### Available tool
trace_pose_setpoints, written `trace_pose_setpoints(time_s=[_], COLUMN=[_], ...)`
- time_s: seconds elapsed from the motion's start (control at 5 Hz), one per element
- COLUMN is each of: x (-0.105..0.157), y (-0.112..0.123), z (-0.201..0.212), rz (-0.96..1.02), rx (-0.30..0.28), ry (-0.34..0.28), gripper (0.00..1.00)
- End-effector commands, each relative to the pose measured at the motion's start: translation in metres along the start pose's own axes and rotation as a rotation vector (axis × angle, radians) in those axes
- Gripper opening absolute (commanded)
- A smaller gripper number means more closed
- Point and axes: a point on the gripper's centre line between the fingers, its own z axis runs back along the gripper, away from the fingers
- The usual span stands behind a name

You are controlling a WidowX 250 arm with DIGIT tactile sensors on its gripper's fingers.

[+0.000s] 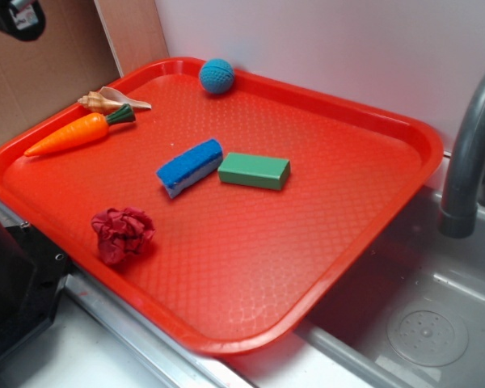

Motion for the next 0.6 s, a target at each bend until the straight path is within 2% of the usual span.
trace_pose_setpoints(time_s=[0.0,0.2,0.4], x=[0.030,0.036,0.028], y=[0.078,0.088,0.095], z=[-0.065,-0.087,-0.107], rz=[-0.175,-0.241,-0.275], rx=[-0.177,-0.168,-0.150], ry=[-0.037,-0.024,-0.021], gripper=[1.00,1.00,1.00])
